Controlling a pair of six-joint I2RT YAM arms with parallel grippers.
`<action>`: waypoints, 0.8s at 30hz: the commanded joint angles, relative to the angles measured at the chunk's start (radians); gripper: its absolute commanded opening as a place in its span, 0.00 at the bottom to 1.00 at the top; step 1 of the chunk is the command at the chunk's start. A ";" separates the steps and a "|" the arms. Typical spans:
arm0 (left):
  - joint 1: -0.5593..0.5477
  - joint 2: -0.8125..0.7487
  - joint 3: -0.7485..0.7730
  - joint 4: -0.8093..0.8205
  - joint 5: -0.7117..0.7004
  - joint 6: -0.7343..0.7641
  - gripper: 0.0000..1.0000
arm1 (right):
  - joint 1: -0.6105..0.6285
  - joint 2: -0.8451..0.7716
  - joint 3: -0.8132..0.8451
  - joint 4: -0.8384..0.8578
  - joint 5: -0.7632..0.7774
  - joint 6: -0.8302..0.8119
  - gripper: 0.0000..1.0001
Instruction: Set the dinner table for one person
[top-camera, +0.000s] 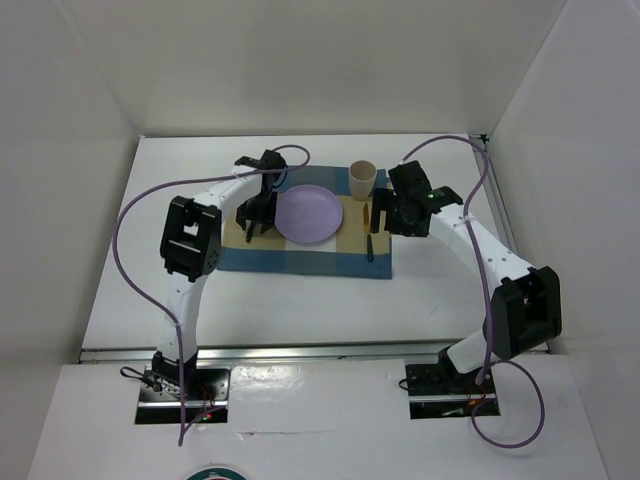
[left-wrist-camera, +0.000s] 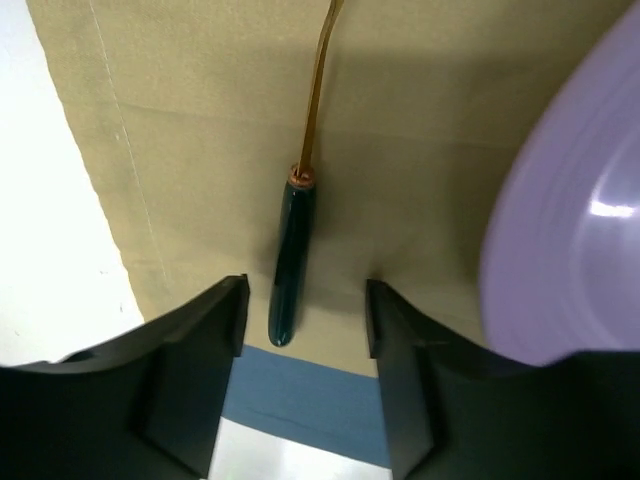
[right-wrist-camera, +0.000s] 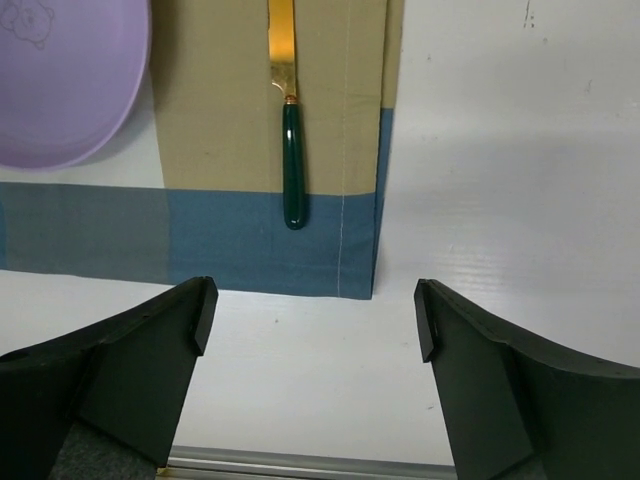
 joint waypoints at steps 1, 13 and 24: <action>-0.005 -0.029 0.054 -0.037 0.011 -0.004 0.68 | 0.003 -0.050 0.027 -0.032 0.042 0.007 0.94; -0.015 -0.319 0.220 -0.214 -0.112 -0.024 0.80 | -0.006 -0.105 0.034 -0.041 0.149 0.116 1.00; -0.024 -1.011 -0.422 0.094 0.103 -0.104 0.86 | -0.015 -0.314 -0.136 0.042 0.135 0.174 1.00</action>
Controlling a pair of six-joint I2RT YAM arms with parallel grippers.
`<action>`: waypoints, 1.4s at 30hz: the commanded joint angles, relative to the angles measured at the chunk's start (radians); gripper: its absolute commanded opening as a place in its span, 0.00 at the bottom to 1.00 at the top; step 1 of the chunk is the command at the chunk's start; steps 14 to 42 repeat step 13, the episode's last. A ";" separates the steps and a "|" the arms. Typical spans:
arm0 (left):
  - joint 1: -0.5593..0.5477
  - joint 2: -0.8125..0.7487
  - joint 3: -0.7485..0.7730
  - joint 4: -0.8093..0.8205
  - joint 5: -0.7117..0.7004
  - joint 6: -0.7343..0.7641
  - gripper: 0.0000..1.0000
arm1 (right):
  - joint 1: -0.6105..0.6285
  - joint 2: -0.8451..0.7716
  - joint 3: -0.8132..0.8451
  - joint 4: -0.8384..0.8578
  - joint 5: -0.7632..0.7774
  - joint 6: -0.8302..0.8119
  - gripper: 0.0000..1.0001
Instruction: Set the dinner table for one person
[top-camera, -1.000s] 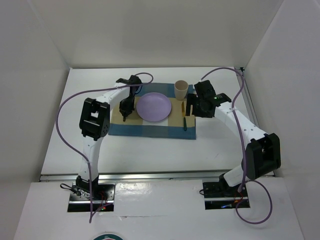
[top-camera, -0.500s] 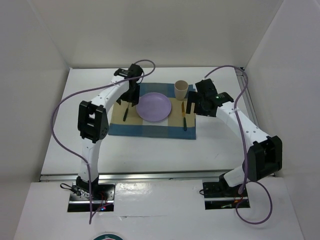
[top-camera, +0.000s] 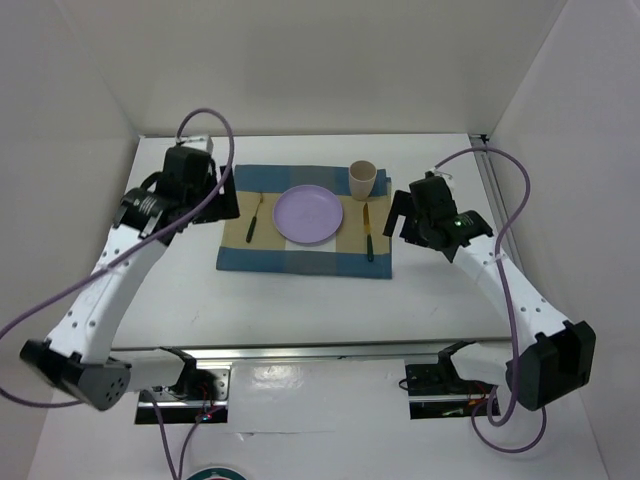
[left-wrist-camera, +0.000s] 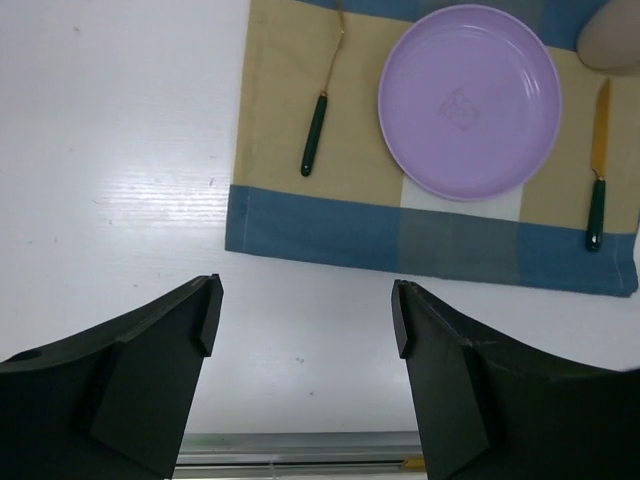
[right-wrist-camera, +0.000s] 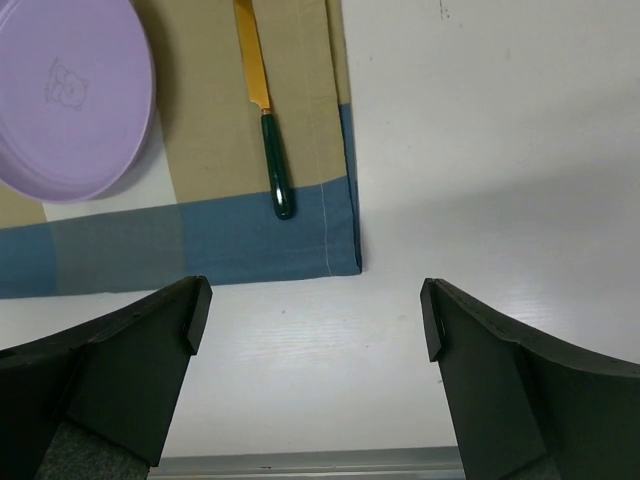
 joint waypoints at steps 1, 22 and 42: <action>-0.006 -0.119 -0.160 0.131 0.078 -0.020 0.87 | -0.013 -0.077 -0.030 0.047 0.038 0.028 1.00; 0.004 -0.296 -0.278 0.121 0.012 -0.021 0.89 | -0.022 -0.243 -0.134 0.067 0.075 -0.008 1.00; 0.004 -0.296 -0.278 0.121 0.012 -0.021 0.89 | -0.022 -0.243 -0.134 0.067 0.075 -0.008 1.00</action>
